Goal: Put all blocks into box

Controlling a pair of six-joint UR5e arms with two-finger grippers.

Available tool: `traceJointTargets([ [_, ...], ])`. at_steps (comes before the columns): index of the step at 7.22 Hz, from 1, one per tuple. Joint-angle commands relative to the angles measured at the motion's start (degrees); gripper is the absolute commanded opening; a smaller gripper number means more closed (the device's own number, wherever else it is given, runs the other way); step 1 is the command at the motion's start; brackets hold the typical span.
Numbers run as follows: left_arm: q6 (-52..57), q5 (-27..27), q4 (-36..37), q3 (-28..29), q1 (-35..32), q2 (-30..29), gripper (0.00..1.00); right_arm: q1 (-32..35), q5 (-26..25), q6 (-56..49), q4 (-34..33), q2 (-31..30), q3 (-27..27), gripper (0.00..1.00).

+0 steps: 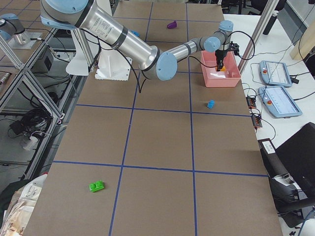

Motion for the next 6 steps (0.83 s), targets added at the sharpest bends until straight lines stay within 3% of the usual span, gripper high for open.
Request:
traceJointTargets([
  [1,0.0,-0.7,0.0,0.0,0.0,0.0,1.00,-1.7,-2.2,0.5,4.1,2.1,-6.2,0.07],
  [2,0.0,-0.7,0.0,0.0,0.0,0.0,1.00,-1.7,-2.3,-0.1,4.2,2.1,-6.7,0.29],
  [3,0.0,-0.7,0.0,0.1,0.0,0.0,1.00,-1.7,-3.1,-1.1,4.1,2.1,-6.9,0.42],
  [4,0.0,-0.7,0.0,0.1,0.0,0.0,1.00,-1.7,-4.0,-1.8,4.1,2.1,-7.2,0.84],
  [5,0.0,-0.7,0.0,0.1,0.0,0.0,1.00,-1.2,-3.8,-1.6,3.7,2.1,-7.5,0.98],
  [6,0.0,-0.7,0.0,0.1,0.0,0.0,1.00,-0.9,-3.6,-1.8,3.5,1.9,-7.5,0.98],
])
